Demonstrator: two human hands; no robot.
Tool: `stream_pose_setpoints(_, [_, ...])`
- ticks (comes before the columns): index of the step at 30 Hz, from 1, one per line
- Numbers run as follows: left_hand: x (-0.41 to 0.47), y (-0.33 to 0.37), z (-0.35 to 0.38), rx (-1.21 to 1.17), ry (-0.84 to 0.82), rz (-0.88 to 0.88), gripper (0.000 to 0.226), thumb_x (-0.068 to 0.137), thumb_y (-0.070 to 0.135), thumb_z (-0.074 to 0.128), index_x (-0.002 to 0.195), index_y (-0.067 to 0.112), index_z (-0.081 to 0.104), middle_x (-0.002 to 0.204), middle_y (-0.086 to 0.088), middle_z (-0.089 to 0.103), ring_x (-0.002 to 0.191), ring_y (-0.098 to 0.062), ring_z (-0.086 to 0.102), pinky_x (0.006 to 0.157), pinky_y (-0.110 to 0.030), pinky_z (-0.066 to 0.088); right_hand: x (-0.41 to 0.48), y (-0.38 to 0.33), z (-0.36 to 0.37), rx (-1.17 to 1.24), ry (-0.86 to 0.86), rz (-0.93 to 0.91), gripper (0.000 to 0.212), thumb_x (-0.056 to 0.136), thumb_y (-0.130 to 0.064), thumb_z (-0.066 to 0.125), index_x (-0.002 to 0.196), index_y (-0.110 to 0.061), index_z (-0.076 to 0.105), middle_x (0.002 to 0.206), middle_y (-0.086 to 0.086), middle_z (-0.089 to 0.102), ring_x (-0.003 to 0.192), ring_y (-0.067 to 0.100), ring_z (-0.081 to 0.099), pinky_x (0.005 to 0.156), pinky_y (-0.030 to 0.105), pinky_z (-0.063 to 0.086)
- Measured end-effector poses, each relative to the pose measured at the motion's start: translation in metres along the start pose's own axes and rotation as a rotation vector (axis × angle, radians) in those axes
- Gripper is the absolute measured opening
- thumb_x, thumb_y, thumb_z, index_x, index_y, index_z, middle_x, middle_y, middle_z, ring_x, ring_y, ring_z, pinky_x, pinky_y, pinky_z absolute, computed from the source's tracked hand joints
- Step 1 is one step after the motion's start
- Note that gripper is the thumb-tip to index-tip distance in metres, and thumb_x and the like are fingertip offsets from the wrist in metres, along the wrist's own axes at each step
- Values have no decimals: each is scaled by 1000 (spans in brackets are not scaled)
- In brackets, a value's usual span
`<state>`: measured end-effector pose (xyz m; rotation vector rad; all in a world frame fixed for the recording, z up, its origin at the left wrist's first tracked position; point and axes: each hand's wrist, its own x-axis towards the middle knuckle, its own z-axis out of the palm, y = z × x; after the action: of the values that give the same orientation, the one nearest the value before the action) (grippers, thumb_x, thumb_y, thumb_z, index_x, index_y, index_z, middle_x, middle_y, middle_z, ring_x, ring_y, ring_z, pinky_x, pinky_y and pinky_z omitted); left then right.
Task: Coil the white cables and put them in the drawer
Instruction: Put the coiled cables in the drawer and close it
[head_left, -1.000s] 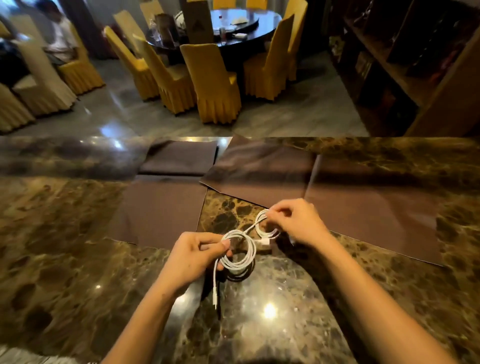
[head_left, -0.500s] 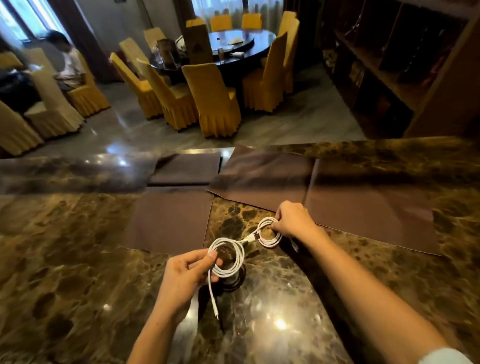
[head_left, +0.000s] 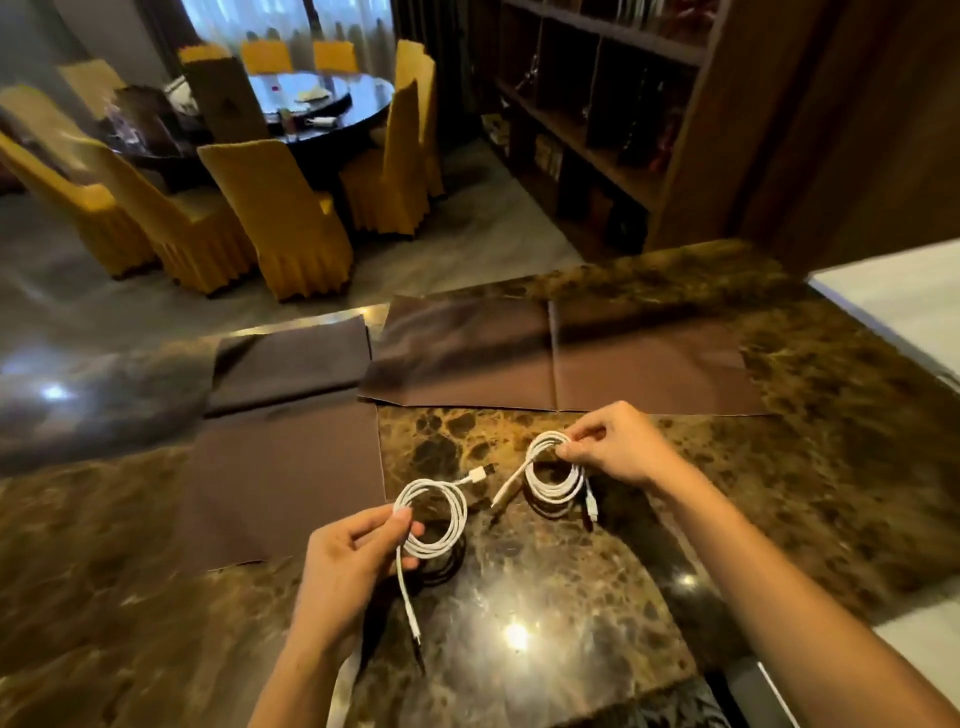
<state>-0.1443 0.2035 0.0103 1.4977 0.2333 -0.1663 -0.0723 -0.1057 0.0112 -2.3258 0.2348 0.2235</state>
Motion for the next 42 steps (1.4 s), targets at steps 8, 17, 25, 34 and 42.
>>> stream_pose_setpoints(8, [-1, -15, 56, 46, -194, -80, 16, 92, 12, 69, 87, 1, 80, 79, -19, 78, 61, -18, 71, 57, -24, 58, -78, 49, -44, -28, 126, 85, 19, 73, -38, 86, 88, -27, 83, 77, -3, 78, 73, 11, 67, 66, 24, 47])
stream_pose_setpoints(17, [-48, -39, 165, 105, -375, -84, 14, 92, 16, 70, 94, 9, 81, 83, -19, 78, 64, -25, 68, 64, -41, 63, -173, 140, -106, 98, 251, 146, 15, 75, -29, 86, 89, -25, 83, 82, -9, 79, 81, 10, 74, 80, 36, 59])
stream_pose_setpoints(25, [-139, -79, 293, 157, -532, -88, 15, 94, 9, 66, 92, 2, 79, 75, -12, 77, 55, -14, 63, 57, -21, 55, -278, 267, -164, 246, 334, 253, 14, 78, -21, 84, 92, -19, 82, 76, 1, 79, 72, 22, 76, 76, 46, 63])
stream_pose_setpoints(34, [-188, -159, 386, 295, -553, -176, 16, 96, 13, 65, 95, 5, 79, 75, -7, 75, 64, -20, 63, 63, -30, 60, -336, 388, -170, 168, 259, 353, 10, 80, -23, 83, 89, -22, 80, 72, -5, 77, 65, 8, 74, 73, 41, 62])
stream_pose_setpoints(42, [-133, -218, 433, 431, -437, -346, 33, 96, 11, 64, 65, 12, 76, 57, -1, 69, 55, -20, 62, 75, -46, 55, -279, 425, -144, 81, 129, 448, 17, 79, -28, 82, 94, -18, 81, 86, 3, 78, 80, 17, 72, 77, 30, 57])
